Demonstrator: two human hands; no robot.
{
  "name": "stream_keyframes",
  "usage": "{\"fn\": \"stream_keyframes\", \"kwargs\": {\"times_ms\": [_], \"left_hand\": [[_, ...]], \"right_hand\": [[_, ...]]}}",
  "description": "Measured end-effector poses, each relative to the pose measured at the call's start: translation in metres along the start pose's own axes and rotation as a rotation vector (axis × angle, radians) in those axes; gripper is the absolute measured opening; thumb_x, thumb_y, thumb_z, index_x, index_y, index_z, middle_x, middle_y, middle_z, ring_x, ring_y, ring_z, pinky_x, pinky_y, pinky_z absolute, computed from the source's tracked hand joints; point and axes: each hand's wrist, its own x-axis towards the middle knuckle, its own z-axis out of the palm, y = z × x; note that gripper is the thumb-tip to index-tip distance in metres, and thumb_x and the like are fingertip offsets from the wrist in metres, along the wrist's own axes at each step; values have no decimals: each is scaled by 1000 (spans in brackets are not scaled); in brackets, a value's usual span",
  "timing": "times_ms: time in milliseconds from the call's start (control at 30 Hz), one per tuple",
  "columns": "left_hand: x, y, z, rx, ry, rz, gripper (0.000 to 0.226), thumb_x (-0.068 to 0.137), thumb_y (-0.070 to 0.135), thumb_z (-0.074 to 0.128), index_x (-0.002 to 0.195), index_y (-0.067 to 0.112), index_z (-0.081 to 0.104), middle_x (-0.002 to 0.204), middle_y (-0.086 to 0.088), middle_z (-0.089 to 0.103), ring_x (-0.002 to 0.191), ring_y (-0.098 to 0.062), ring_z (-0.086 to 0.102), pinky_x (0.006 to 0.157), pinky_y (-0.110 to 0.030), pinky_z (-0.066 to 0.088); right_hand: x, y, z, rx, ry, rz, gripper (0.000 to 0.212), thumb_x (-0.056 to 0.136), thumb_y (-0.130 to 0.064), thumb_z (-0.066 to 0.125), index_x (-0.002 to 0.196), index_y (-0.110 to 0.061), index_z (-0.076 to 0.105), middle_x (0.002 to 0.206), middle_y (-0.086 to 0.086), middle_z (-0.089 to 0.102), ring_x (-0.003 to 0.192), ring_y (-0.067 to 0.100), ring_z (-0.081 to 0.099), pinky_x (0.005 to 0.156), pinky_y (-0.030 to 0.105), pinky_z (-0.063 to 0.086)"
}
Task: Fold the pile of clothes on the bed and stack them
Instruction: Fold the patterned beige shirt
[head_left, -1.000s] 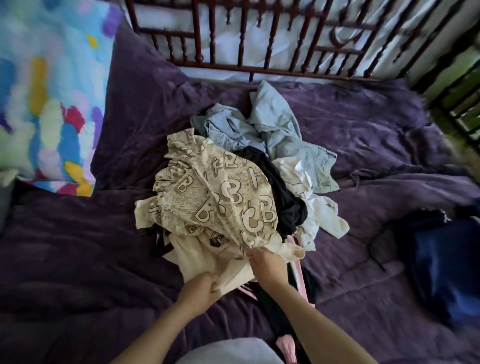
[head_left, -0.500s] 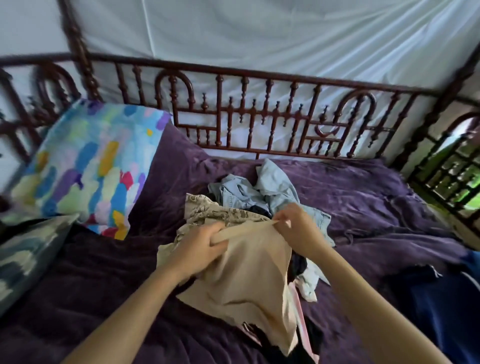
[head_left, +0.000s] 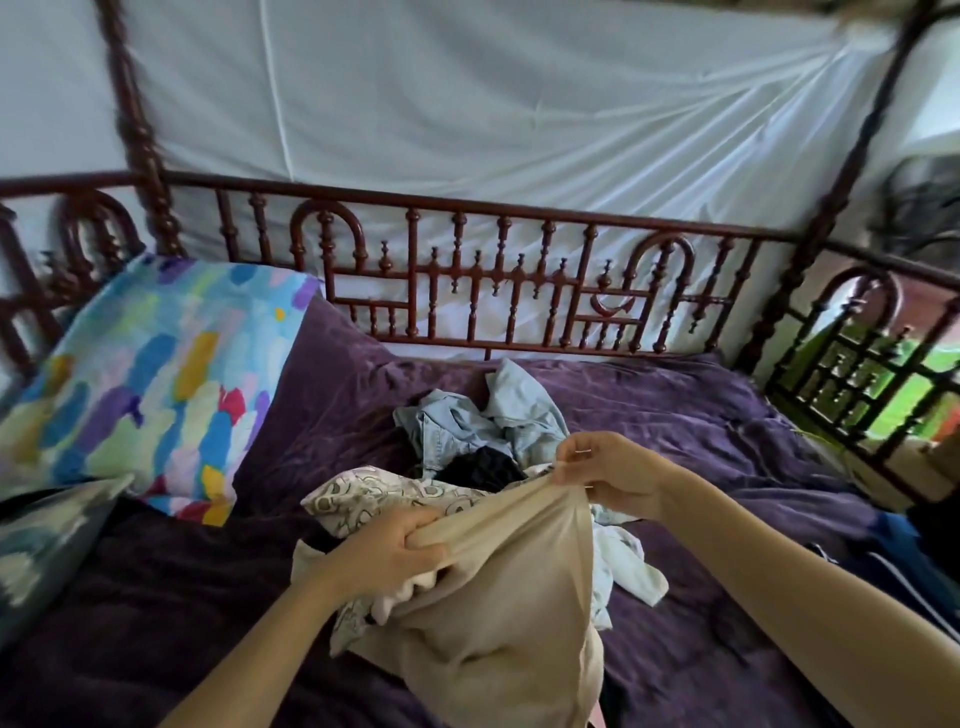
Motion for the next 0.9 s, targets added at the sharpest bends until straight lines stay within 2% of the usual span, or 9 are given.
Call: {"fn": "stream_keyframes", "kwargs": {"times_ms": [100, 267, 367, 467, 567, 667, 733, 800, 900], "left_hand": [[-1, -4, -1, 6, -7, 14, 52, 61, 49, 53, 93, 8, 62, 55, 22, 52, 55, 2, 47, 55, -12, 36], [-1, -53, -7, 237, -57, -235, 27, 83, 9, 56, 64, 19, 40, 59, 12, 42, 56, 2, 38, 59, -13, 30], [2, -68, 2, 423, -43, -356, 11, 85, 24, 56, 94, 29, 51, 88, 14, 53, 87, -3, 50, 85, -18, 29], [21, -59, 15, 456, -37, -345, 88, 78, 63, 57, 146, 25, 16, 140, 7, 33, 131, -13, 32, 104, -27, 17], [53, -49, 31, 499, 56, -318, 114, 72, 64, 64, 148, 28, -12, 157, -6, -1, 144, -28, 5, 112, -42, 20], [71, -46, 52, 580, 99, -343, 81, 76, 52, 62, 145, 23, 29, 147, -6, 32, 136, -30, 29, 104, -44, 35], [73, -48, 50, 306, 137, -327, 59, 59, 63, 56, 106, 26, 59, 115, 0, 61, 115, -23, 53, 92, -38, 44], [75, -57, 37, 144, 164, -278, 51, 46, 64, 52, 78, 26, 59, 87, 2, 65, 89, -16, 61, 75, -30, 42], [71, -51, 11, -5, 269, -227, 34, 72, 34, 72, 61, 12, 49, 54, 4, 47, 53, -8, 46, 53, -27, 27]], "right_hand": [[2, -9, -4, 76, 55, -12, 29, 81, 16, 54, 66, -8, 52, 62, 4, 57, 55, 13, 58, 55, 24, 50], [-9, -74, -37, 285, 270, -284, 27, 83, 13, 47, 67, -8, 49, 67, 6, 54, 66, 18, 55, 65, 30, 52], [-26, -125, -44, 231, 287, -480, 39, 82, 15, 47, 59, -15, 57, 59, 3, 60, 60, 17, 61, 64, 30, 50], [-41, -168, -32, 242, 319, -615, 44, 83, 17, 47, 59, -18, 59, 48, 1, 58, 49, 14, 58, 57, 25, 48], [-51, -196, -19, 224, 300, -707, 34, 84, 15, 46, 70, -15, 51, 46, 0, 53, 47, 14, 54, 54, 25, 46], [-60, -207, -19, 172, 334, -757, 31, 85, 13, 47, 72, -16, 50, 45, -2, 50, 46, 12, 49, 50, 21, 41], [-67, -207, -37, 183, 470, -769, 32, 84, 12, 50, 71, -17, 50, 44, -5, 50, 48, 12, 47, 49, 20, 40], [-75, -195, -76, 274, 697, -757, 32, 80, 12, 52, 69, -18, 53, 45, -5, 53, 50, 12, 51, 51, 22, 43], [-79, -158, -158, 381, 1038, -684, 25, 80, 5, 53, 74, -19, 58, 51, -6, 60, 53, 9, 58, 65, 27, 51]]}}
